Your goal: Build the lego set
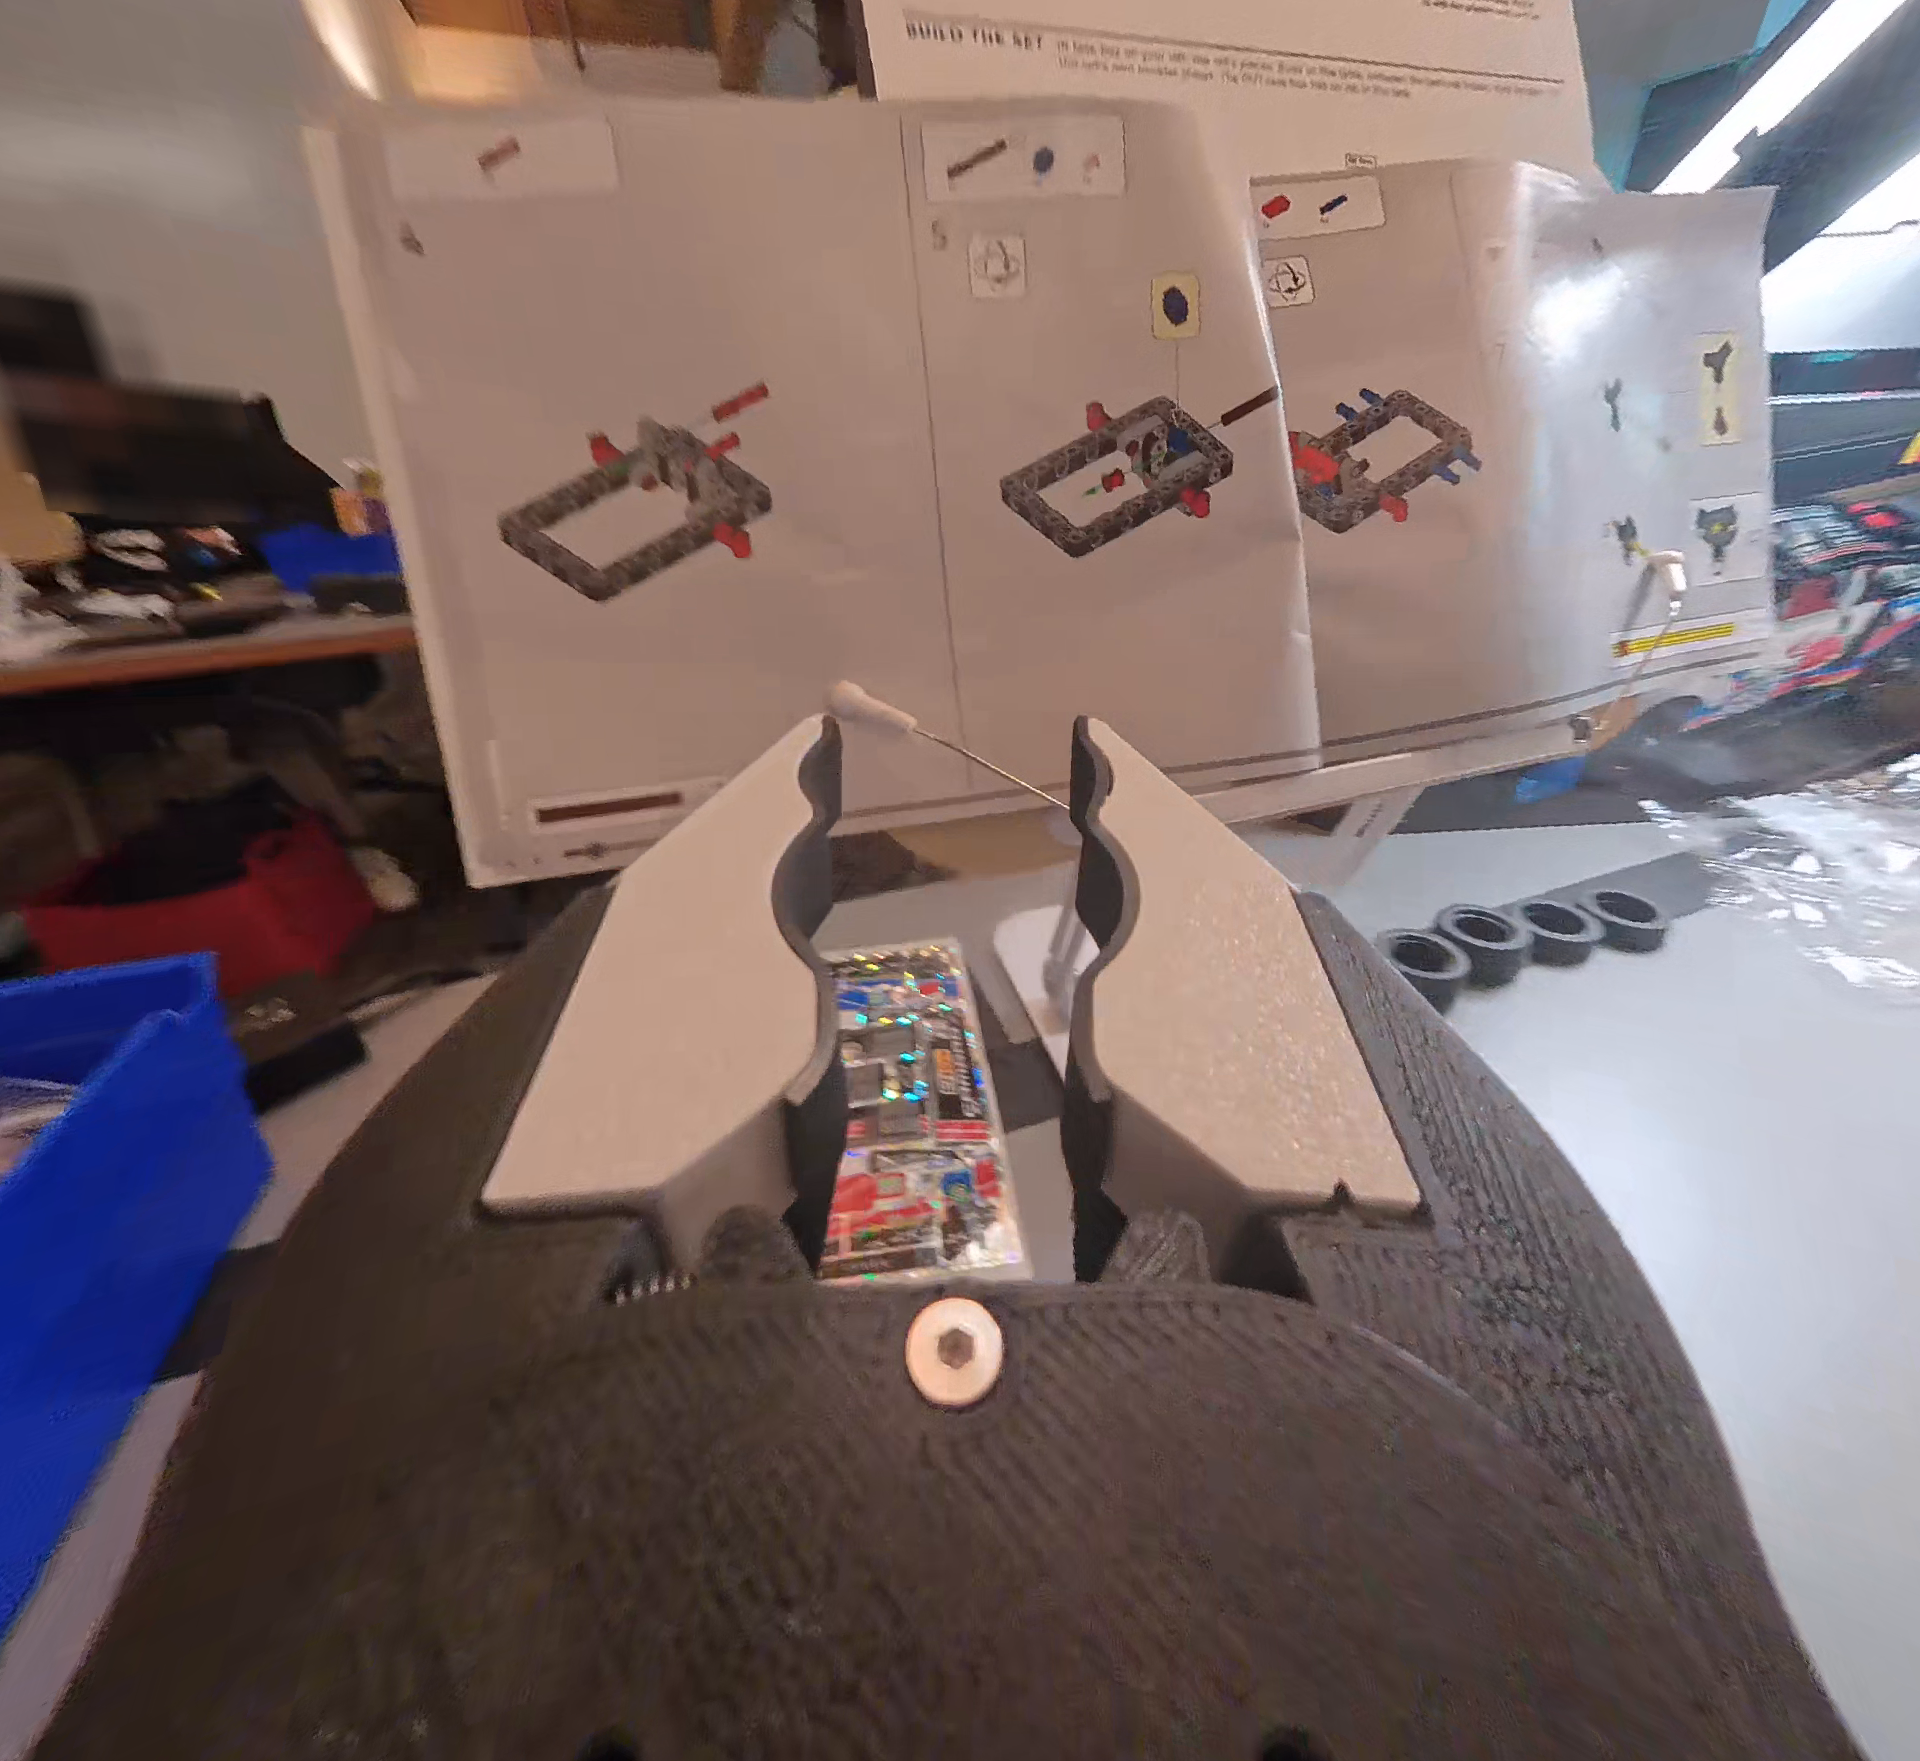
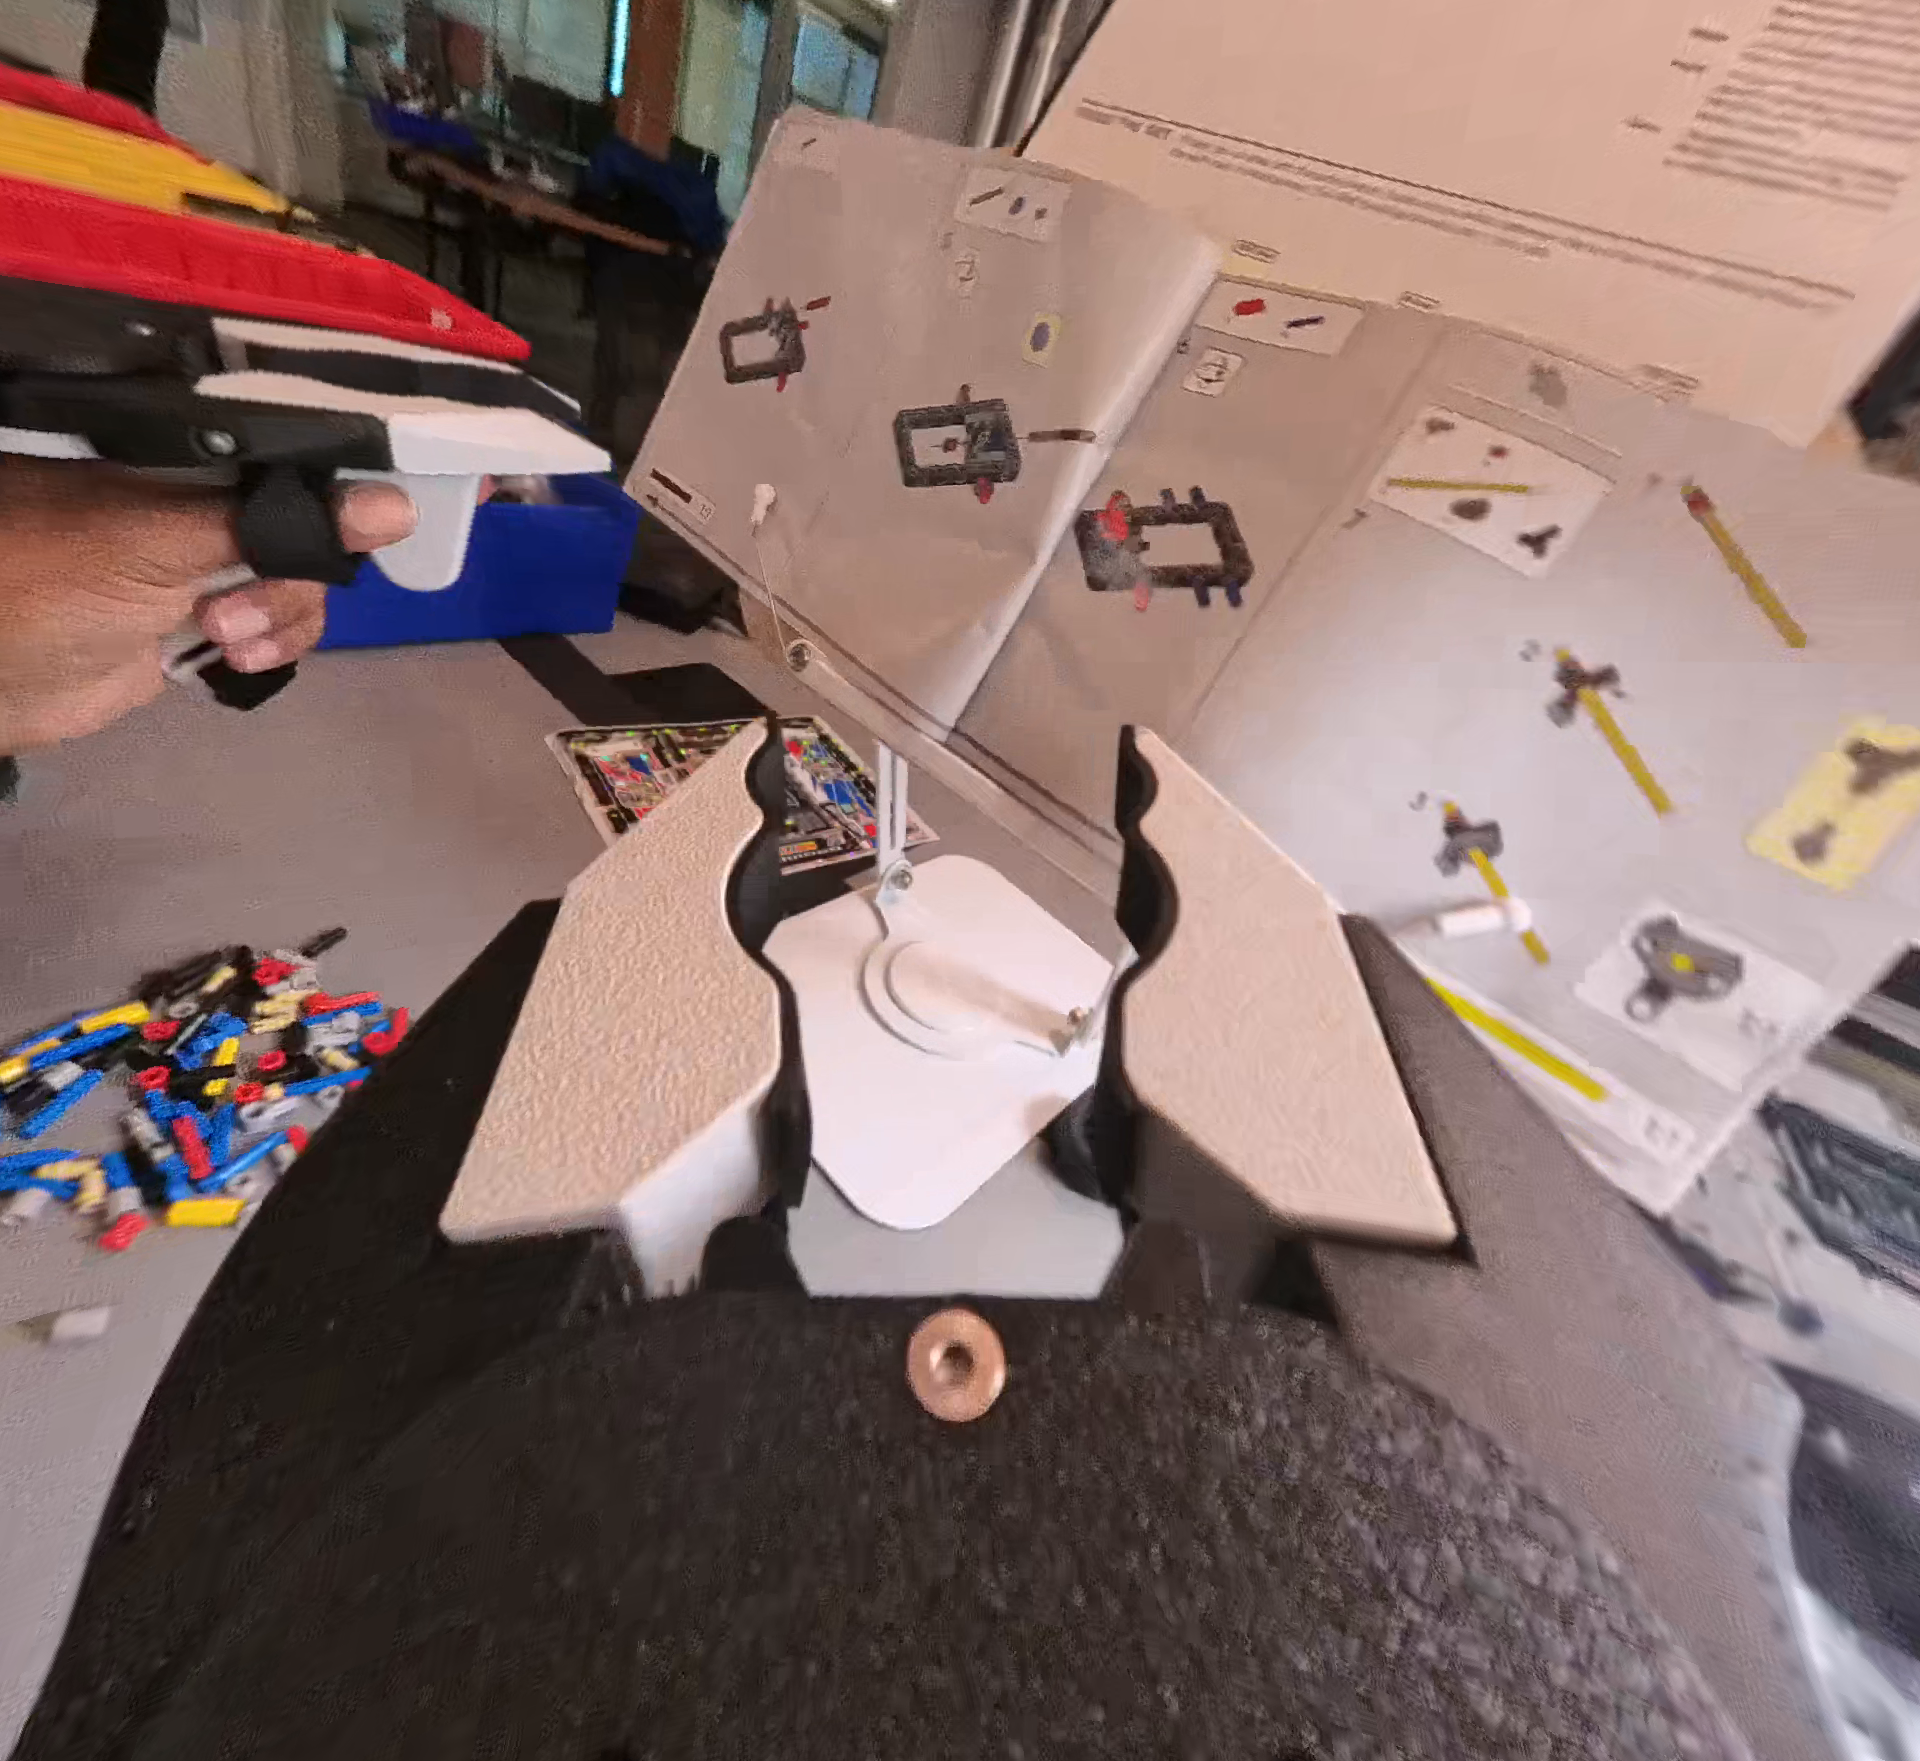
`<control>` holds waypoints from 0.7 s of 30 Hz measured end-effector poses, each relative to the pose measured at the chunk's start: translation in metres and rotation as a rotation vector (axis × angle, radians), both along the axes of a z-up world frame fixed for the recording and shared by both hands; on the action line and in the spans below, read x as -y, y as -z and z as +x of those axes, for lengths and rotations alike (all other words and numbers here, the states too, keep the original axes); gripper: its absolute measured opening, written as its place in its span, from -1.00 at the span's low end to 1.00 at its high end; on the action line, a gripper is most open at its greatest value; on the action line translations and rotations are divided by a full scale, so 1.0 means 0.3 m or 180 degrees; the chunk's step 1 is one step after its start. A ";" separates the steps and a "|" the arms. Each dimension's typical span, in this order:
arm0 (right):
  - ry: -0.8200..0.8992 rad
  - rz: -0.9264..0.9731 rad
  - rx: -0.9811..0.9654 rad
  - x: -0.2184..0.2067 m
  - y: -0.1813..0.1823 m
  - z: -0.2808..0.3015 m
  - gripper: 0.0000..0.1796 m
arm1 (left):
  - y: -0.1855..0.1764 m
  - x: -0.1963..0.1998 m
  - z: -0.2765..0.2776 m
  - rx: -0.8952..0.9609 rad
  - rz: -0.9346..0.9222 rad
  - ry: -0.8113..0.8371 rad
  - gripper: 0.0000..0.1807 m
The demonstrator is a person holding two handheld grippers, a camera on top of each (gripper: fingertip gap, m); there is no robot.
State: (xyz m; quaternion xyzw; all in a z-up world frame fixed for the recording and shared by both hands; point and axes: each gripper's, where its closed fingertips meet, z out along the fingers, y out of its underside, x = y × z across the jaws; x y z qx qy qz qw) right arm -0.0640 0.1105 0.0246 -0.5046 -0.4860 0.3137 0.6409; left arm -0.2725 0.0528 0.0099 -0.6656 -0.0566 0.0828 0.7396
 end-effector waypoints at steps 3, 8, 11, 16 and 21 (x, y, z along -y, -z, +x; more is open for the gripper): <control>0.0178 -0.0289 -0.0332 0.038 0.042 0.159 -0.33 | -0.036 0.019 -0.044 -0.0316 0.0072 -0.0307 -0.64; 0.0381 -0.0493 -0.0615 0.078 0.136 0.323 -0.84 | -0.137 0.020 -0.172 -0.0295 0.0266 -0.0754 -1.00; 0.0328 -0.0424 -0.0534 0.077 0.151 0.321 -0.87 | -0.189 -0.002 -0.219 -0.0274 0.0358 -0.0814 -1.00; 0.0251 -0.0536 -0.0413 0.071 0.229 0.296 -0.87 | -0.284 -0.076 -0.283 -0.0159 0.0469 -0.0754 -1.00; 0.0177 -0.0541 -0.0295 0.083 0.270 0.275 -0.87 | -0.338 -0.154 -0.355 -0.0133 0.0384 -0.0714 -1.00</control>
